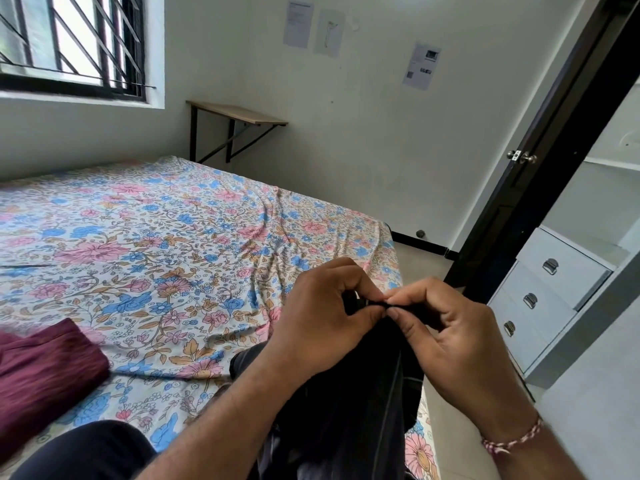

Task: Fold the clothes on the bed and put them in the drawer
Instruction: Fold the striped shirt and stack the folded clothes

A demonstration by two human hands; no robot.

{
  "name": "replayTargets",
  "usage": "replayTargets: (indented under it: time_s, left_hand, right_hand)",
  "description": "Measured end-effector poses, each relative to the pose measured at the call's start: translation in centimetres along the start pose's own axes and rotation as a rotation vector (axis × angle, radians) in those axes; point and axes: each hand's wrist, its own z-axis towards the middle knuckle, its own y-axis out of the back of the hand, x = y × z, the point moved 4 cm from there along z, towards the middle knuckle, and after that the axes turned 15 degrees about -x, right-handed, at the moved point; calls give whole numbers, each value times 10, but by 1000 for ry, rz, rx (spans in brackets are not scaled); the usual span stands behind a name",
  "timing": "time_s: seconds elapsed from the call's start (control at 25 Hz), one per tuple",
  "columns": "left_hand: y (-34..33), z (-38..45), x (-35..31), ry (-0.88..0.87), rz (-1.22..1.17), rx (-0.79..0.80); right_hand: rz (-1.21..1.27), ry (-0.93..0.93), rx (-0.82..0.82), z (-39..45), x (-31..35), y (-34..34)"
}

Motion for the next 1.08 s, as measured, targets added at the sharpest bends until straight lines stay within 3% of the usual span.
replayTargets:
  time_s: [0.16,0.32,0.4,0.56,0.64,0.72,0.92,1.08]
  left_hand:
    - [-2,-6,-5,-219,53,-105]
    - [-1,-12,-1,-458,174,-177]
    - [-1,-15,-1,-500,192,-232]
    - [-2,-21,-5,-511,299,-307]
    - [-3,-23,-6,-474,330,-317]
    - [-2,-19,-2,-477,355,-268]
    - [31,19,44,-388,441,289]
    - [65,31,62,-322,423,244]
  right_hand:
    - [-33,61,-125,-7,2,-5]
    - [174,-221,-164,-10,-8,-8]
    - [200,-250,-179,-13,-8,-11]
    - [-18,31,-232,-18,4,-13]
    - [-80,88,-210,-18,5,-14]
    - [-118,5,-146,-13,2,-15]
    - [-320,-237,67,5,-31,-2]
    - [-425,-262,183,5,-43,4]
